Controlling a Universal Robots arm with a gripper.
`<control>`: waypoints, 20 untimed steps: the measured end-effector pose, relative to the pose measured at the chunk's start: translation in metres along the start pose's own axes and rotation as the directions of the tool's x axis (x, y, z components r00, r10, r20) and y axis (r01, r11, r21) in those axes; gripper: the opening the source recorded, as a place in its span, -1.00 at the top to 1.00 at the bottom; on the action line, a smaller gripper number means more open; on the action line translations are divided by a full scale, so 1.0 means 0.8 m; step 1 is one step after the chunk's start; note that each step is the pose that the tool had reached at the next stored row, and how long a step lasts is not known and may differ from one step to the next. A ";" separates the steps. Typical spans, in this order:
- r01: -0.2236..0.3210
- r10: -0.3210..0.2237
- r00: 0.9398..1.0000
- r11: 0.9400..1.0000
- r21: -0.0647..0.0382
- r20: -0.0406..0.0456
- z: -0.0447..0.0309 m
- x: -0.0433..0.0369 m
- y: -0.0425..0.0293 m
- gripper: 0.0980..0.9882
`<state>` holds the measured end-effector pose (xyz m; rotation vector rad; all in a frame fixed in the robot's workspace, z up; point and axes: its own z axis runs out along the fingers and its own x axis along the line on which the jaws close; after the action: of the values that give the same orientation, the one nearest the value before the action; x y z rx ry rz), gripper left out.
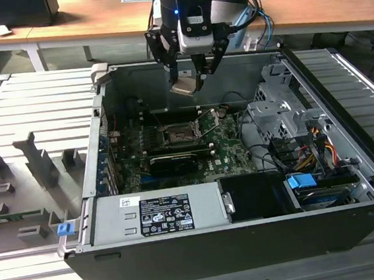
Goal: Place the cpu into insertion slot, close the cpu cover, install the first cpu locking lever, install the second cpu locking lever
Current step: 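Place the cpu into insertion slot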
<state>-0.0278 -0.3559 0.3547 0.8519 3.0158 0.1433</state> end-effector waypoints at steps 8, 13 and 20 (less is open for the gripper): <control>-0.146 0.146 0.989 0.989 -0.004 0.013 0.0048 0.000 -0.0004 0.03; -0.248 0.248 0.969 0.969 -0.007 0.021 0.0152 0.000 -0.0015 0.03; -0.324 0.325 0.946 0.946 -0.010 0.027 0.0337 0.000 -0.0036 0.03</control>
<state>-0.0287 -0.3559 0.3276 1.3326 2.8221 0.1381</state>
